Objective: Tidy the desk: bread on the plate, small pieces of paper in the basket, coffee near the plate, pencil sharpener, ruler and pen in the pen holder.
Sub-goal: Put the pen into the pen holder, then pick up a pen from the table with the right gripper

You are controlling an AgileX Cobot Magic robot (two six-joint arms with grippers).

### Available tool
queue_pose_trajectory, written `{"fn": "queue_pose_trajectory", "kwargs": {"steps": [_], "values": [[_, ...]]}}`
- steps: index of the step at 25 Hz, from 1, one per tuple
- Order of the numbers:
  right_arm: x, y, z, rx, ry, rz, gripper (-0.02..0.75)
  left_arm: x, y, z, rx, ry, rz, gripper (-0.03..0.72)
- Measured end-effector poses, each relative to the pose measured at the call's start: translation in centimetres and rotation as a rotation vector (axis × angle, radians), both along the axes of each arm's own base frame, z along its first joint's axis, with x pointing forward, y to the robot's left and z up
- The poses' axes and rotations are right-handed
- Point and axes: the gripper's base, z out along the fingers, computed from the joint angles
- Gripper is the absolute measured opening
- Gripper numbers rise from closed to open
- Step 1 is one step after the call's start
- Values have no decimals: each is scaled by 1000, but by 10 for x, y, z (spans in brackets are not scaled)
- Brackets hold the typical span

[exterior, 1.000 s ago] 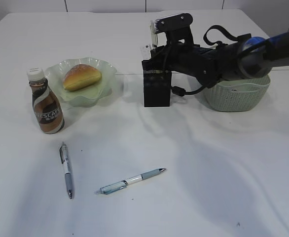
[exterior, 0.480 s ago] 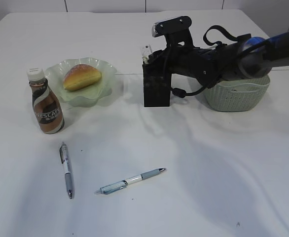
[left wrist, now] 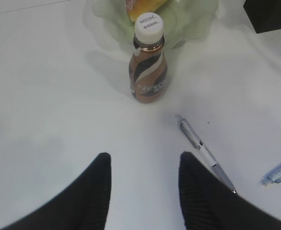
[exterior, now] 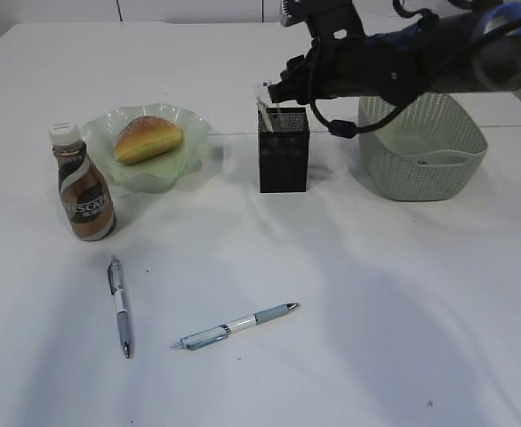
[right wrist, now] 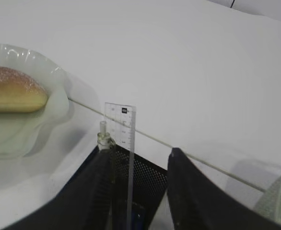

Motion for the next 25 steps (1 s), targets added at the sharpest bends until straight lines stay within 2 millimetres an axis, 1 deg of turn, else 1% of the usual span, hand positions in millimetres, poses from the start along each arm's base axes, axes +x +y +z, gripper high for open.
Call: {"fn": "queue_pose_trajectory", "kwargs": {"steps": [1, 6, 9, 10, 11, 12, 13, 14, 15, 17, 19, 22, 23, 24, 25], "values": [[-3, -2, 6, -18, 18, -6, 315, 0, 0, 0, 0, 0, 0, 321], [-16, -5, 13, -86, 131, -29, 315, 0, 0, 0, 0, 0, 0, 321], [-30, 3, 10, -165, 250, -19, 314, 0, 0, 0, 0, 2, 0, 321], [-31, 3, 10, -170, 254, -17, 314, 0, 0, 0, 0, 2, 0, 321], [-38, 9, 7, -228, 318, 1, 314, 0, 0, 0, 1, 6, 0, 321], [-38, 9, 7, -228, 318, 1, 314, -1, 0, -1, -1, 11, 0, 321], [-45, 16, 7, -292, 384, 25, 314, -1, 0, -1, -1, 21, 0, 321], [-49, 20, 8, -319, 412, 42, 314, -2, 0, -2, -2, 33, 0, 321], [-49, 20, 8, -319, 412, 42, 314, -3, 0, -3, 0, 43, 0, 321], [-59, 31, 12, -373, 469, 102, 314, -4, 0, -4, 0, 61, 0, 321], [-66, 39, 11, -415, 500, 177, 314, -5, 0, -5, 3, 78, 0, 321], [-86, 56, 7, -530, 584, 374, 314, -7, 0, -6, 7, 103, -1, 321], [-91, 59, 6, -560, 602, 418, 314, -7, 0, -7, 8, 110, -1, 321], [-91, 59, 6, -560, 602, 418, 314, -8, 1, -8, 10, 123, -1, 321], [-104, 66, 3, -625, 658, 538, 314, -9, 1, -8, 12, 136, -1, 321]]}}
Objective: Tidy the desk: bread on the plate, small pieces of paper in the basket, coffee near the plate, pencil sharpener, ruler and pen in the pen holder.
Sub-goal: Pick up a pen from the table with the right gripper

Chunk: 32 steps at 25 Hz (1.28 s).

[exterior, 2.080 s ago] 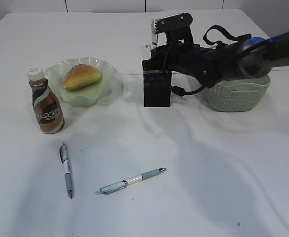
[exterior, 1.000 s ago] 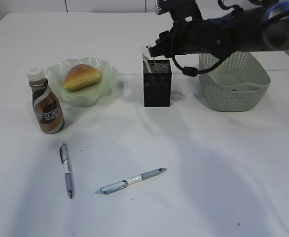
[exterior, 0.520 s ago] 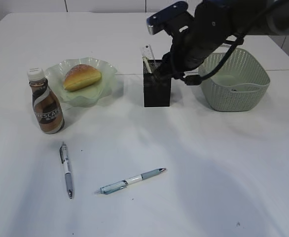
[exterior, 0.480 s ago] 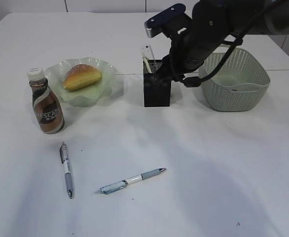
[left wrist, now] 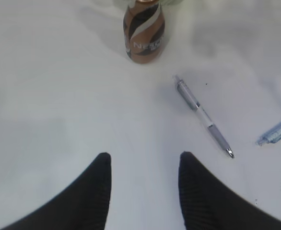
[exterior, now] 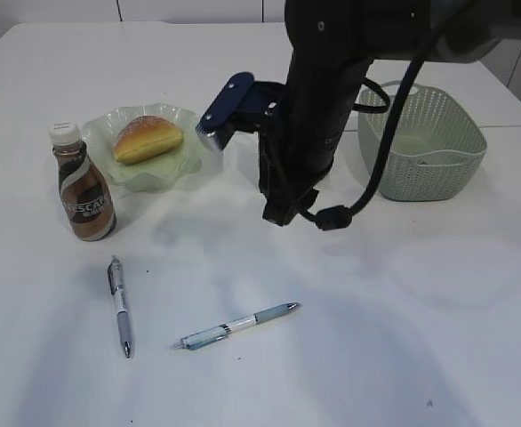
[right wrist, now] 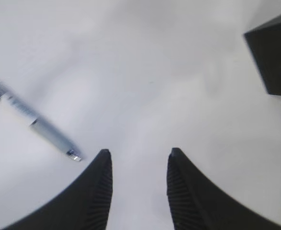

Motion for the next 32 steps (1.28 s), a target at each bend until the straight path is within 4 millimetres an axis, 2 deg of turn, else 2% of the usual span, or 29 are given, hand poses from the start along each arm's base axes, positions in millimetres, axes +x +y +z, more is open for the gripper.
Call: {"fn": "queue_pose_trajectory", "kwargs": {"steps": [4, 9, 13, 19, 23, 24, 25, 28, 32], "values": [[-16, 5, -2, -22, 123, 172, 314, -3, 1, -3, 11, 46, -1, 321], [-26, 15, 1, 88, 199, 322, 314, -5, 2, -4, 32, 71, -2, 321], [-30, 21, 3, 163, 224, 329, 314, -6, 4, -4, 54, 75, -2, 321], [-30, 22, 4, 177, 229, 331, 318, -8, 6, -6, 84, 107, -2, 321], [-29, 20, 3, 146, 219, 311, 401, -8, 7, -6, 96, 110, -1, 321], [-27, 19, 2, 136, 202, 302, 452, -8, 7, -6, 96, 110, -1, 321], [-26, 19, 2, 136, 195, 297, 469, -8, 7, -6, 98, 110, -1, 321], [-25, 20, 1, 140, 186, 293, 482, -8, 7, -6, 99, 110, -1, 321], [-21, 21, -3, 109, 118, 497, 491, -8, 8, -6, 102, 111, -1, 321]]}}
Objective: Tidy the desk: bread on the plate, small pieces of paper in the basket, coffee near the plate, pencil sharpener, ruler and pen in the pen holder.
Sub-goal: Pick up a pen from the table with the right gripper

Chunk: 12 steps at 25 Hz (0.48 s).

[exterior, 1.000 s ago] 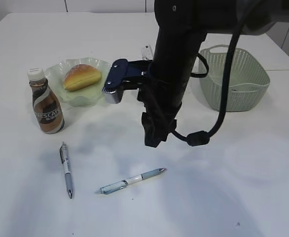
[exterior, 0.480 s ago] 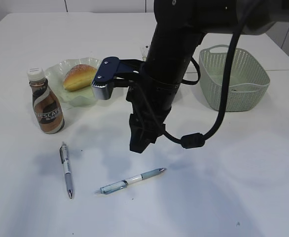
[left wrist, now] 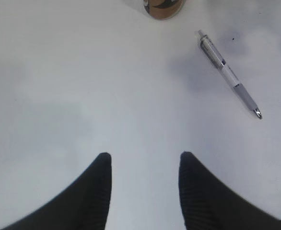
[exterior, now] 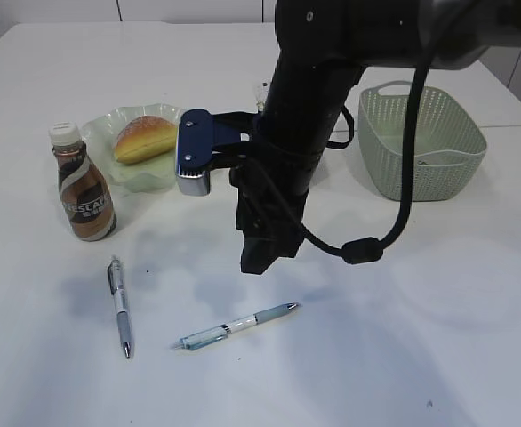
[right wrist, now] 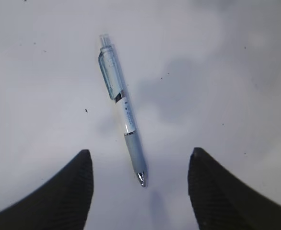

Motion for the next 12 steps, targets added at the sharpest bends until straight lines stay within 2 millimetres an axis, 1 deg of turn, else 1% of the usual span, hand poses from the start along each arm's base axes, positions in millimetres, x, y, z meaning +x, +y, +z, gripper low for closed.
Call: {"fn": "queue_pose_trajectory", "kwargs": {"steps": [3, 6, 7, 8, 9, 10, 12], "values": [[4, 2, -8, -1, -18, 57, 491, 0, 0, 0, 4, -1, 0, 321], [4, 2, -8, -1, -18, 57, 491, 0, 0, 0, 4, -1, 0, 321], [8, 5, -27, -18, 0, 89, 492, 0, 0, 0, 3, -3, 0, 320], [9, 5, -32, -24, 8, 94, 491, 0, 0, 0, 3, -3, 0, 321], [9, 5, -32, -24, 8, 94, 491, 0, 0, 0, 3, -5, 0, 321], [10, 6, -40, -33, 22, 105, 492, 0, 0, 0, 3, -6, -1, 321], [10, 7, -44, -37, 27, 114, 492, 1, 0, 0, 3, -7, -1, 321]]}}
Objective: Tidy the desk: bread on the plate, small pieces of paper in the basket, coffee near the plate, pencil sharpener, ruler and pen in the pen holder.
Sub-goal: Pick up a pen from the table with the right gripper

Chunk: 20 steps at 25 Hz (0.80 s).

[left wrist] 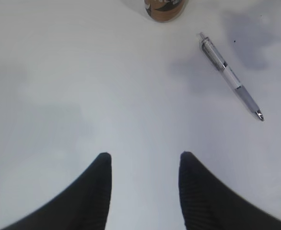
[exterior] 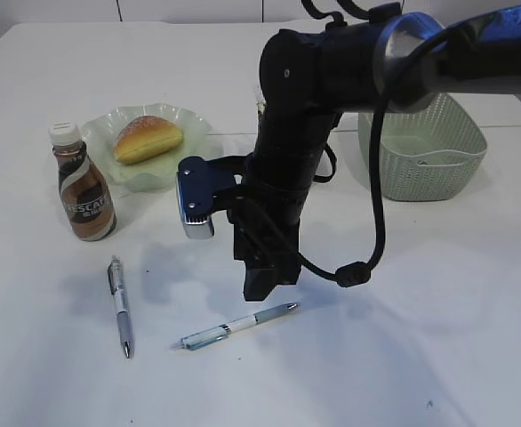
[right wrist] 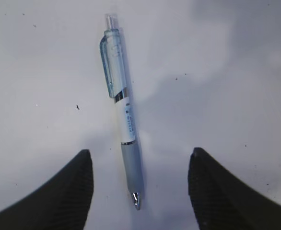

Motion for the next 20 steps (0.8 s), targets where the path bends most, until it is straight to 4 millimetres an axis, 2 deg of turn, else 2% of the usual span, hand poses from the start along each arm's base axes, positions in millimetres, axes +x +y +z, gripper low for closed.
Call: {"fn": "queue_pose_trajectory", "kwargs": {"steps": [6, 10, 20], "values": [[-7, 12, -7, -7, 11, 34, 492, 0, 0, 0, 0, -2, 0, 321], [-17, 28, -23, -38, 32, 87, 492, 0, 0, 0, 1, -4, 0, 320], [-14, 30, -39, -74, 21, 103, 492, 0, 0, 0, 4, -1, 0, 319]]}}
